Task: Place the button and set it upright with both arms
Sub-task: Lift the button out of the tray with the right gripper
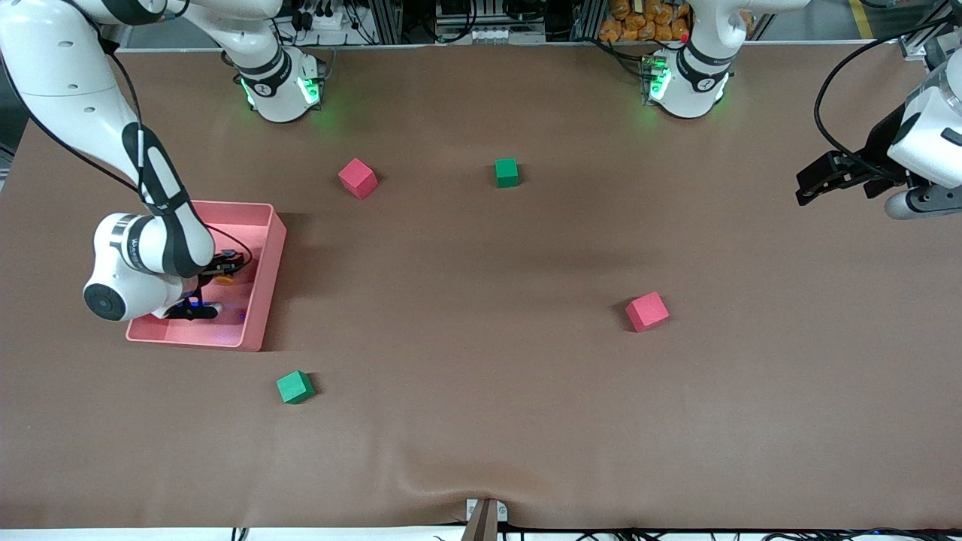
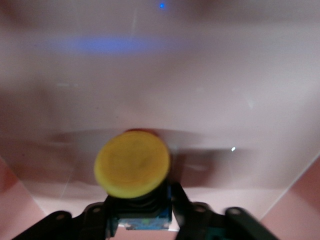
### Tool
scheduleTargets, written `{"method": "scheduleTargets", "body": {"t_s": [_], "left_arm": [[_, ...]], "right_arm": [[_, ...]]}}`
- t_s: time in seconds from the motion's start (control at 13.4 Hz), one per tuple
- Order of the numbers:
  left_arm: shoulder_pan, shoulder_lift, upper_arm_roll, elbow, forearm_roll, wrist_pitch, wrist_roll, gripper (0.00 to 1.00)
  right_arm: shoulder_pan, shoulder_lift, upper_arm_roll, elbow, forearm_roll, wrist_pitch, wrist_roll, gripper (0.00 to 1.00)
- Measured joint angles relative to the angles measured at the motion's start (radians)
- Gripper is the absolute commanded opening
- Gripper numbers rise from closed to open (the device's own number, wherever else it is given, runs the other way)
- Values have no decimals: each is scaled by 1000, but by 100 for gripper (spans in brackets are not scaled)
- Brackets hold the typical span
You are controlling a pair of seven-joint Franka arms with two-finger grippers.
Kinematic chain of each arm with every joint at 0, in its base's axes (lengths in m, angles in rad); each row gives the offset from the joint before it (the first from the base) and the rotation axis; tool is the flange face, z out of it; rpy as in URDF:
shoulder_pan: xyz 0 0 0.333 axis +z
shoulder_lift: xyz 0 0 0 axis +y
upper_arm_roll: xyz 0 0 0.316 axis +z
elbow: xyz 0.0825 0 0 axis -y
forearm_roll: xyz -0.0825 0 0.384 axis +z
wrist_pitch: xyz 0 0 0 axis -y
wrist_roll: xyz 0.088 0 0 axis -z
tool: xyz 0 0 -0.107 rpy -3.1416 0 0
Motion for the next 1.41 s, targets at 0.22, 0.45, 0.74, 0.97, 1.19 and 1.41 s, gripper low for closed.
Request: {"method": "scheduleTargets", "body": {"t_s": [0.22, 0.45, 0.74, 0.97, 1.19, 1.41], "left_arm": [[0, 0, 0, 0, 0, 0, 0, 100], [1, 0, 0, 0, 0, 0, 0, 100], [1, 0, 1, 1, 0, 0, 0, 100], [1, 0, 2, 1, 0, 0, 0, 100], [1, 0, 3, 1, 0, 0, 0, 100], [1, 1, 2, 1, 0, 0, 0, 100]], "right_arm": [[9, -1, 3, 0, 0, -2, 0, 0], [15, -8, 7, 22, 7, -12, 0, 0], [28, -107, 12, 161, 24, -170, -1, 0], [81, -201, 20, 273, 29, -209, -8, 0], [213, -237, 25, 344, 33, -222, -7, 0], [383, -231, 27, 356, 77, -218, 65, 0]]}}
